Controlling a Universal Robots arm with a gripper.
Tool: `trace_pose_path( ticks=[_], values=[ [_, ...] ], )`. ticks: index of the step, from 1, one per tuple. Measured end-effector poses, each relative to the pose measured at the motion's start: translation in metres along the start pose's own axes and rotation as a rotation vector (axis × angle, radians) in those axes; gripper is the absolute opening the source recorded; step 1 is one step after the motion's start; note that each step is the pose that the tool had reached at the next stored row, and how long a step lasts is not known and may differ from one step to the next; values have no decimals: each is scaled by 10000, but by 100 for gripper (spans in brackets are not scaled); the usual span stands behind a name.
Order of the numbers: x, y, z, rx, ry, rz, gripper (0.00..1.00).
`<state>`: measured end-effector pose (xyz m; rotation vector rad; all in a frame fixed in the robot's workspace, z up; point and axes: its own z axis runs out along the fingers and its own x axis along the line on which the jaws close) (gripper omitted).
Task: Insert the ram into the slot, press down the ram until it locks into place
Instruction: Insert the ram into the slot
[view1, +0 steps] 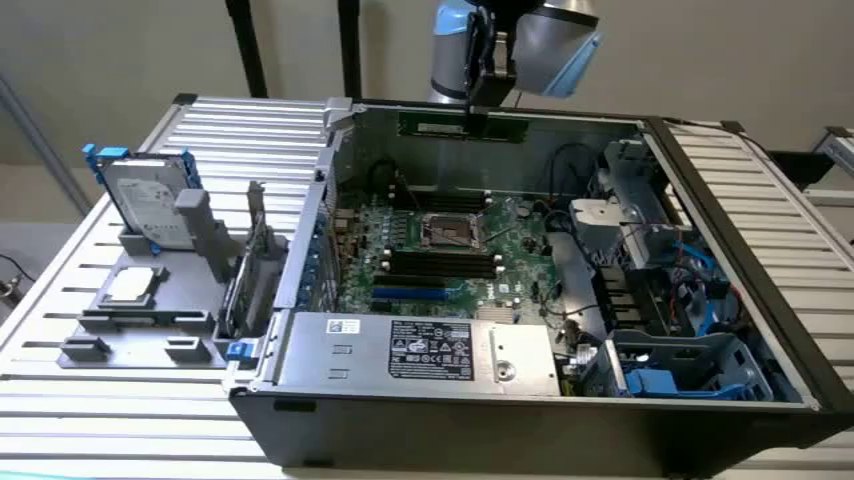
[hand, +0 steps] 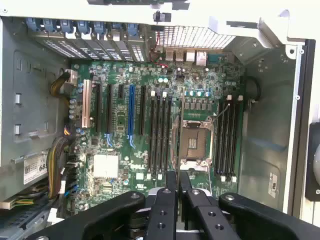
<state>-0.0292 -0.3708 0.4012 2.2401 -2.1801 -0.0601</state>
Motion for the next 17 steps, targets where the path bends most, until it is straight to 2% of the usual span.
trace_pose_path(
  ticks=[13,17],
  values=[
    [0,0,1,-1,2,0,13],
    [1,-2,55,-1,1,-1,13]
  ],
)
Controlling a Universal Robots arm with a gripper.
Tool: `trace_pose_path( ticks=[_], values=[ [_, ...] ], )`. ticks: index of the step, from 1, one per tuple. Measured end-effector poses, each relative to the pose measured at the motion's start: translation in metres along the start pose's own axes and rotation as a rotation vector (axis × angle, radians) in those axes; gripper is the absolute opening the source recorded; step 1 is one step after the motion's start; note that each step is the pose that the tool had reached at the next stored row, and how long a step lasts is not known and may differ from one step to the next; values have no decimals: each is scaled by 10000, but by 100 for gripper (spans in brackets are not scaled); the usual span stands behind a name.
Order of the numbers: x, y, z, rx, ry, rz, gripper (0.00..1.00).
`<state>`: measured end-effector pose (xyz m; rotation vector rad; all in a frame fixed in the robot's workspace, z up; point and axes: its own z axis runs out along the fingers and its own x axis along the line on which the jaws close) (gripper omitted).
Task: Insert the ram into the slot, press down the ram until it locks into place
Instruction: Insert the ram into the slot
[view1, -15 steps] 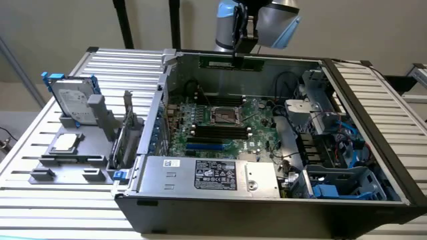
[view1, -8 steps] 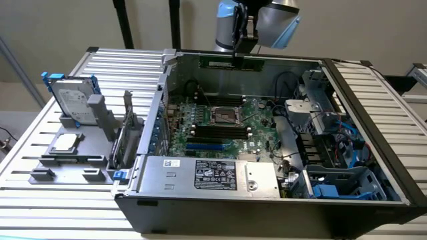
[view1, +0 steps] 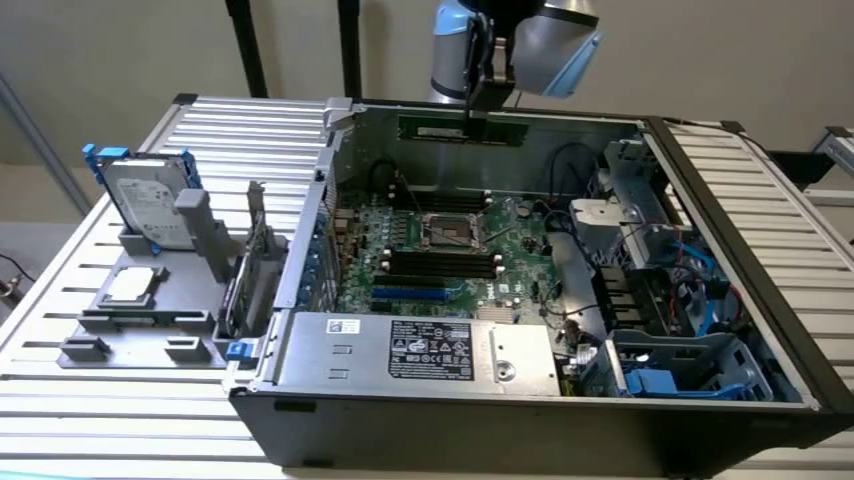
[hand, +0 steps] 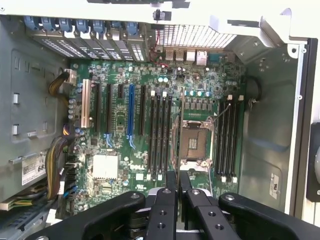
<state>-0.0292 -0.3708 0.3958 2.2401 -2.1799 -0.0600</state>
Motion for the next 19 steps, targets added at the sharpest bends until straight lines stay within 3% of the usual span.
trace_pose_path(
  ticks=[19],
  values=[
    [12,-13,345,3,-1,1,13]
  ],
)
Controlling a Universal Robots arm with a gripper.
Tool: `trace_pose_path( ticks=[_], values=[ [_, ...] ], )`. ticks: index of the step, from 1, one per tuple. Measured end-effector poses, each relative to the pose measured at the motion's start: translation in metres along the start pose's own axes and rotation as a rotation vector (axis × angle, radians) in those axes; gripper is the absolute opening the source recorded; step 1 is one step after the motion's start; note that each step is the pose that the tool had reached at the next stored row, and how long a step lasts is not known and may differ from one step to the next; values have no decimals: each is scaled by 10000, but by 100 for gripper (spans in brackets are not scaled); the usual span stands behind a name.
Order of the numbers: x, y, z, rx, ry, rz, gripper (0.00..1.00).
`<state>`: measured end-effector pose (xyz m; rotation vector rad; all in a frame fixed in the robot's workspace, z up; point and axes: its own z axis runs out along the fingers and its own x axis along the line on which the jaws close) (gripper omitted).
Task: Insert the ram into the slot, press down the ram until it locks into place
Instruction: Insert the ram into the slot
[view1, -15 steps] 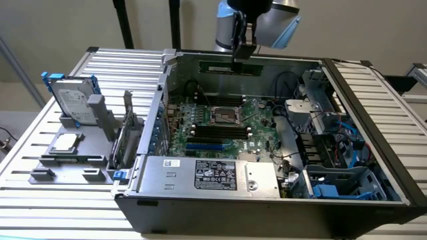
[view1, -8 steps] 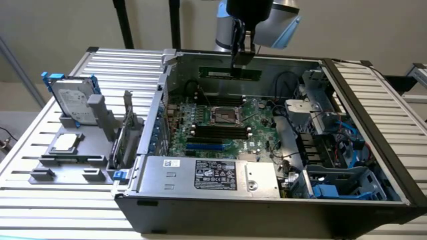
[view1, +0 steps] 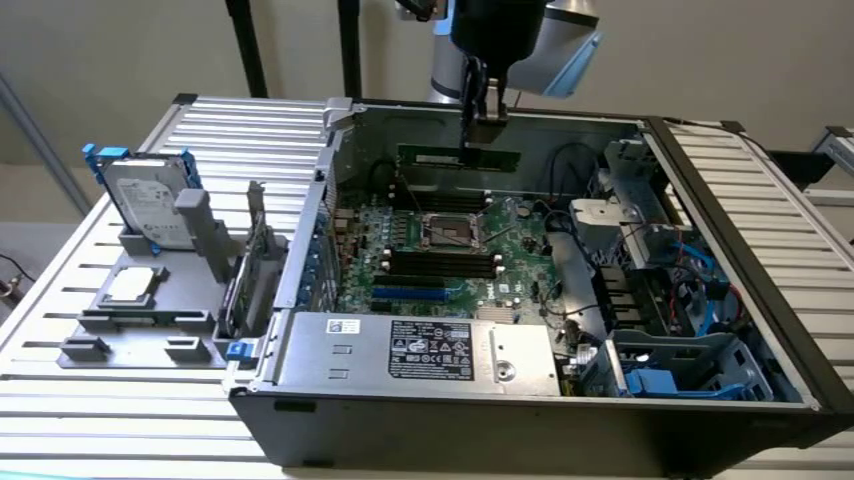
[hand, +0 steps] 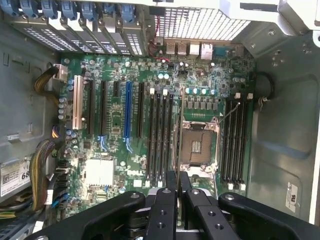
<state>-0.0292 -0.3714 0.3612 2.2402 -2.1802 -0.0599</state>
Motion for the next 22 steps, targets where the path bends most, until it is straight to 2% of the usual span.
trace_pose_path(
  ticks=[14,22],
  values=[
    [17,-9,254,2,-1,0,13],
    [64,-14,397,2,-2,0,13]
  ],
)
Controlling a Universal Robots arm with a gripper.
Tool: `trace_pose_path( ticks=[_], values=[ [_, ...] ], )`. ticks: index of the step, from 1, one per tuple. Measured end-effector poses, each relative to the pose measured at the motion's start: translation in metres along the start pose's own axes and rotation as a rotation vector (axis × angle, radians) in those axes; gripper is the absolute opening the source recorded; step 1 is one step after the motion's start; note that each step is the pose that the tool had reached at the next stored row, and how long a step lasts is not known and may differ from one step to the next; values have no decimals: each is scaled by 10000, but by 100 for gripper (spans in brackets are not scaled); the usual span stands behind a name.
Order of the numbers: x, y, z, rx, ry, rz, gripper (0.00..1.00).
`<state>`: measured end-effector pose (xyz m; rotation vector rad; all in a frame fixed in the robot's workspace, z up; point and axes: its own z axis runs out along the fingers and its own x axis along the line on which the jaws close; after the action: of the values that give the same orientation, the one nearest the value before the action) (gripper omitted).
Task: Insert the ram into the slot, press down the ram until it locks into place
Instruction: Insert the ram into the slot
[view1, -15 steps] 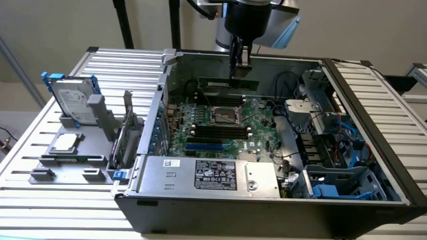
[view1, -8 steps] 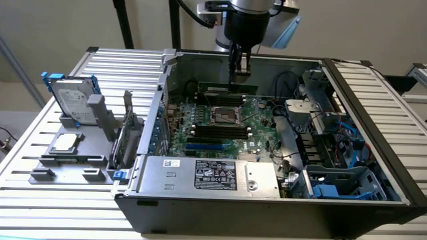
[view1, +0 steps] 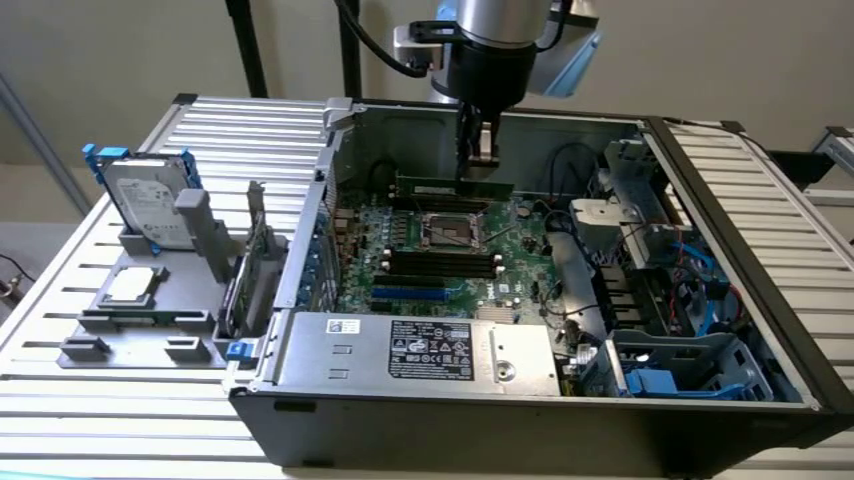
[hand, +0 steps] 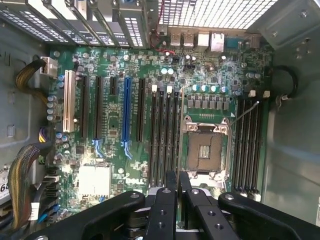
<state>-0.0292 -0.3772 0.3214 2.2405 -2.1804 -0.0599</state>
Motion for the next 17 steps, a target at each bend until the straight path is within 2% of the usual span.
trace_pose_path(
  ticks=[17],
  values=[
    [137,-4,210,0,1,0,13]
  ],
)
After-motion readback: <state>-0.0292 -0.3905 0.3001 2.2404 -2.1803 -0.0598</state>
